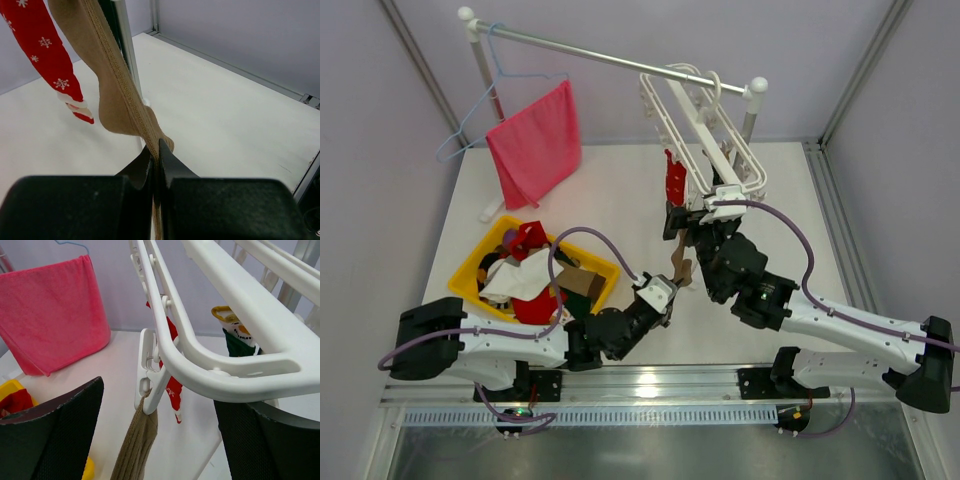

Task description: Remove the socks clipped to the hanger

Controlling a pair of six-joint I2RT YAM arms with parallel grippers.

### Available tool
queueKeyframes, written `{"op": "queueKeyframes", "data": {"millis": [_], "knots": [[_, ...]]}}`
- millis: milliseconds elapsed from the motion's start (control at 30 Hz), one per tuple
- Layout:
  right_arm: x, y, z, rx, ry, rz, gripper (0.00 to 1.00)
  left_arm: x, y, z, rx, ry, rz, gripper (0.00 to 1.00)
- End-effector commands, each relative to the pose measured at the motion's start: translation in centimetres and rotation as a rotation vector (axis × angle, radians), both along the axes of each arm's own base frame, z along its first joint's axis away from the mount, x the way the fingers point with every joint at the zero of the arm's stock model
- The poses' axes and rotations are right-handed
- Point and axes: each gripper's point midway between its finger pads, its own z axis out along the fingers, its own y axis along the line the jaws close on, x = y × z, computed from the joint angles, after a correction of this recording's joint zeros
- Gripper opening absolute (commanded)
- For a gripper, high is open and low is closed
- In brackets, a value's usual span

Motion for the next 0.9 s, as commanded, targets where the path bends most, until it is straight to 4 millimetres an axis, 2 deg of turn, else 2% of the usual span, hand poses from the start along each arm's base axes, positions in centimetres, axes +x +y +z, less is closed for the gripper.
{"op": "queueKeyframes", "data": {"millis": [0,133,233,367,400,433,500,533,733,800,867], "knots": [[0.1,-0.8,2.6,0.062,-0.046,-0.047,0.89,-0.3,-0.4,1.7,-0.047,-0.012,-0.007,0.0],[0.3,-1.1,2.6,0.051,-0.04,-0.075,0.81,-0.3,-0.4,1.6,-0.047,-0.012,-0.007,0.0],[0.4,-0.9,2.5,0.038,-0.036,-0.078,0.66,-0.3,-0.3,1.7,-0.048,-0.013,-0.004,0.0],[0.5,-0.8,2.7,0.035,-0.038,-0.082,0.44,-0.2,-0.3,1.6,-0.042,-0.013,-0.001,0.0],[0.5,-0.7,2.5,0.031,-0.037,-0.081,0.33,-0.2,-0.3,1.4,-0.038,-0.014,0.0,0.0],[0.6,-0.8,2.6,0.029,-0.038,-0.083,0.28,-0.2,-0.3,1.3,-0.035,-0.013,0.001,0.0],[0.5,-0.8,2.6,0.031,-0.039,-0.083,0.1,-0.1,-0.3,1.2,-0.03,-0.014,0.007,0.0],[0.5,-0.8,2.6,0.033,-0.04,-0.083,0.05,0.0,-0.3,1.2,-0.028,-0.016,0.012,0.0],[0.4,-0.9,3.0,0.041,-0.048,-0.076,0.04,0.7,-0.1,0.4,-0.011,-0.018,0.072,0.0],[0.3,-1.0,3.2,0.049,-0.051,-0.073,0.06,0.8,-0.2,0.2,-0.007,-0.019,0.075,0.0],[0.2,-1.1,3.4,0.06,-0.055,-0.065,0.32,0.8,-0.3,-0.1,0.0,-0.021,0.072,0.0]]}}
